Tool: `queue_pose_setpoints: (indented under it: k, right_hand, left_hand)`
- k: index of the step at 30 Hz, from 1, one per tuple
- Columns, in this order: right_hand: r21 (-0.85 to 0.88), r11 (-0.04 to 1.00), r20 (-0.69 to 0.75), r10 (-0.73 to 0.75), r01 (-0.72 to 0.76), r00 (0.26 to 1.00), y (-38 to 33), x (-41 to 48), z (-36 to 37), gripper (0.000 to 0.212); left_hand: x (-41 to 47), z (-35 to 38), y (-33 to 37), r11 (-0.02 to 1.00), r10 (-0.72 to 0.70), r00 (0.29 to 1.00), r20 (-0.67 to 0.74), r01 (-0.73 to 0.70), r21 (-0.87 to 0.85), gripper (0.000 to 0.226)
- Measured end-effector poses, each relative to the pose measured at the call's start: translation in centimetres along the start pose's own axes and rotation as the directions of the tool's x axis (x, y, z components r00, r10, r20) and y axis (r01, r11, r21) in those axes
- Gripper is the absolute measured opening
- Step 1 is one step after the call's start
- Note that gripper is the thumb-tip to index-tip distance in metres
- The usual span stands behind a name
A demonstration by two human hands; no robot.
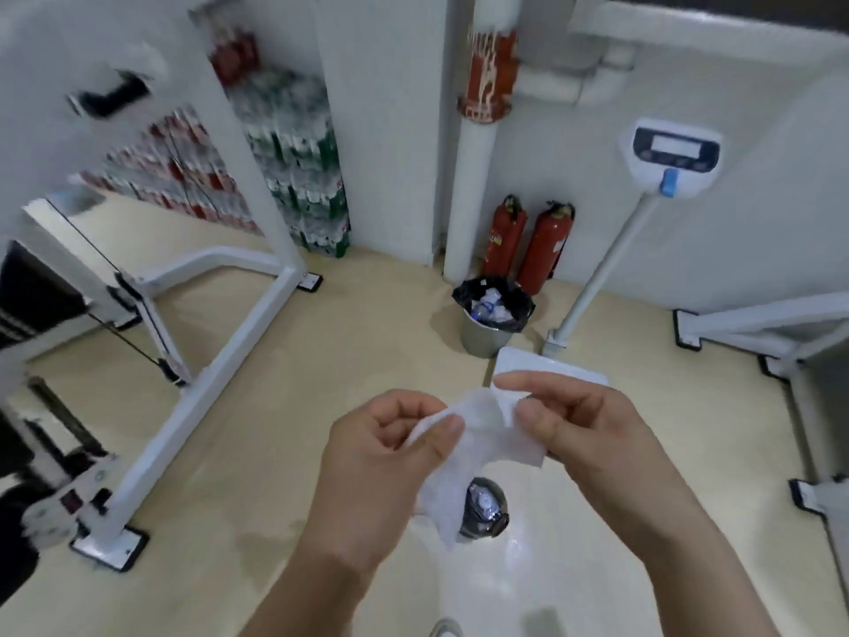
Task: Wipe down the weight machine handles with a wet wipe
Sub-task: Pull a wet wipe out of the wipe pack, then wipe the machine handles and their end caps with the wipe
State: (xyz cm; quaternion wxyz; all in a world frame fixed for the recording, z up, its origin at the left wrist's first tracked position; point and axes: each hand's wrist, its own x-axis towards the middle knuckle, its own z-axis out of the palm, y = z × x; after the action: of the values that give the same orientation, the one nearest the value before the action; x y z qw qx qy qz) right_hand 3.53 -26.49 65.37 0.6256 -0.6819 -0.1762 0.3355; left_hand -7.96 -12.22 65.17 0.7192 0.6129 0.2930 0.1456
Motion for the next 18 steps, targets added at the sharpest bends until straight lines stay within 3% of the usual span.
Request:
queue_pose_setpoints:
  k: [2, 5, 9, 13, 15, 18]
  right_hand:
    - [-0.029, 0.998, 0.147, -0.053, 0.058, 0.988, -3.5, -1.2, 0.8, 0.017]
    - [0.008, 0.993, 0.132, -0.121, 0.121, 0.984, -6.9, -2.7, 3.1, 0.008]
    - [0.065, 0.987, 0.133, -0.153, 0.146, 0.979, -9.3, -4.6, 7.2, 0.026]
    - [0.085, 0.98, 0.181, -0.191, 0.178, 0.965, -11.0, -6.8, 12.1, 0.036]
    - [0.098, 0.978, 0.237, -0.203, 0.184, 0.95, -11.8, -7.9, 14.7, 0.043]
    - [0.108, 0.975, 0.375, -0.22, 0.194, 0.9, -12.6, -10.0, 18.6, 0.042]
  left_hand:
    - [-2.4, -0.4, 3.5, 0.996, 0.087, 0.996, -0.037, -0.087, 0.008, 0.01]
    - [-5.4, -1.5, 6.8, 0.989, 0.146, 0.985, -0.092, -0.146, 0.001, 0.019]
    - [-8.8, -4.0, 9.0, 0.977, 0.212, 0.958, -0.194, -0.215, 0.009, 0.043]
    - [-12.1, -7.6, 10.6, 0.963, 0.267, 0.927, -0.261, -0.263, 0.053, 0.019]
    - [-14.3, -9.7, 11.0, 0.965, 0.261, 0.942, -0.212, -0.26, 0.031, 0.035]
    - [-18.5, -13.1, 11.4, 0.952, 0.303, 0.917, -0.259, -0.305, 0.032, 0.03]
